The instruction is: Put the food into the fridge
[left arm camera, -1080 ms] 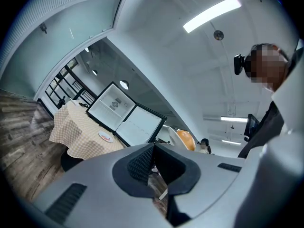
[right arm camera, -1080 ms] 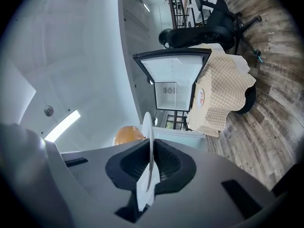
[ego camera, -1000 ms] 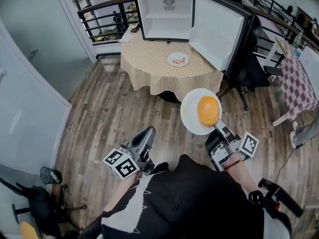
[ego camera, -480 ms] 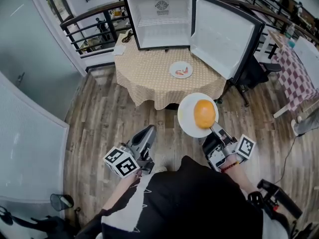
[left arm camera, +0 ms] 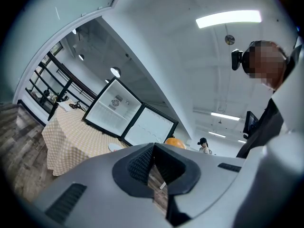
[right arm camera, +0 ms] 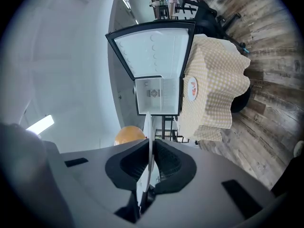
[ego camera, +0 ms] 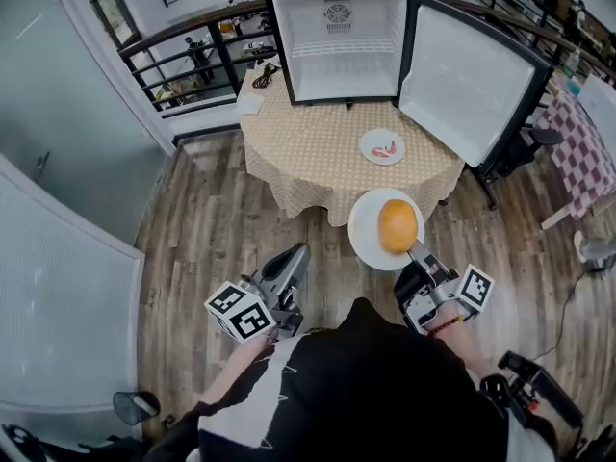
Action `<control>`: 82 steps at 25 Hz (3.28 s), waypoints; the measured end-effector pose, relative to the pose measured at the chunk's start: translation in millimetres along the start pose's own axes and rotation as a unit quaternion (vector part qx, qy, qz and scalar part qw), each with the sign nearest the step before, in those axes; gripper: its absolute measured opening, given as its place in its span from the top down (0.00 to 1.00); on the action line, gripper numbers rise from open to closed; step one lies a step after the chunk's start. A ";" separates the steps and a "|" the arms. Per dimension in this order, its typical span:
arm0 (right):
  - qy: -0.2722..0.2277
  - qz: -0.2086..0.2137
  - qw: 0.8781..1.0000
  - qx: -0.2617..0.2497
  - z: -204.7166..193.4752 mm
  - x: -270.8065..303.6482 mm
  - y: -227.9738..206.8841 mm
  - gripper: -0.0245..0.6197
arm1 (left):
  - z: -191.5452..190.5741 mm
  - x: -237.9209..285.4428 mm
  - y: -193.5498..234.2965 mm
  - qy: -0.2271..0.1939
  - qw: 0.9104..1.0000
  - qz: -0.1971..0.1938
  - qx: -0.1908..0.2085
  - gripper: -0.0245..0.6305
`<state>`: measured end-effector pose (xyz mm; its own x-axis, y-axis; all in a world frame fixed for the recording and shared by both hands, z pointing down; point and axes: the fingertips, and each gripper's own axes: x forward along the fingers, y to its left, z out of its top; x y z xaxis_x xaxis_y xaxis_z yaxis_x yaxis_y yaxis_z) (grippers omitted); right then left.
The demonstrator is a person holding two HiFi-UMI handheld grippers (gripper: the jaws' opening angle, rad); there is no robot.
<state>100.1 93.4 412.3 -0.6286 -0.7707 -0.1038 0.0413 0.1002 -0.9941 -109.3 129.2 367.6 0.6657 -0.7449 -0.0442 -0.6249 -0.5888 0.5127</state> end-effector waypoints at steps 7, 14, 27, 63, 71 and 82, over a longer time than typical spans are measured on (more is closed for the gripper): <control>0.001 -0.009 1.000 0.011 -12.3 29.1 -14.2 0.91 | 6.9 -5.5 26.4 -0.005 1.000 -0.003 -0.005 0.94; 0.001 -0.013 1.000 0.014 21.3 56.7 -20.1 0.91 | 8.1 25.0 49.8 -0.001 1.000 0.006 -0.017 0.94; 0.075 -0.016 0.997 0.022 124.5 154.9 -31.6 0.91 | 43.3 144.4 98.9 -0.053 0.996 0.062 -0.024 0.94; -0.024 -0.088 0.993 0.071 223.9 302.7 -115.4 0.91 | 72.0 296.8 261.0 0.048 0.998 0.004 -0.044 0.94; -0.069 -0.095 0.990 0.083 229.0 364.6 -138.4 0.91 | 94.5 319.1 331.1 0.082 0.996 -0.020 -0.039 0.94; -0.124 -0.120 0.984 0.044 249.6 409.1 -143.8 0.91 | 106.0 342.4 368.5 0.127 0.987 -0.072 -0.061 0.94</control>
<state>30.8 -393.4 505.0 -0.4200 -0.8965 0.1410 -0.0118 -0.1500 -0.9886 -154.8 -376.1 450.5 0.8349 -0.5439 0.0842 -0.4721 -0.6291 0.6176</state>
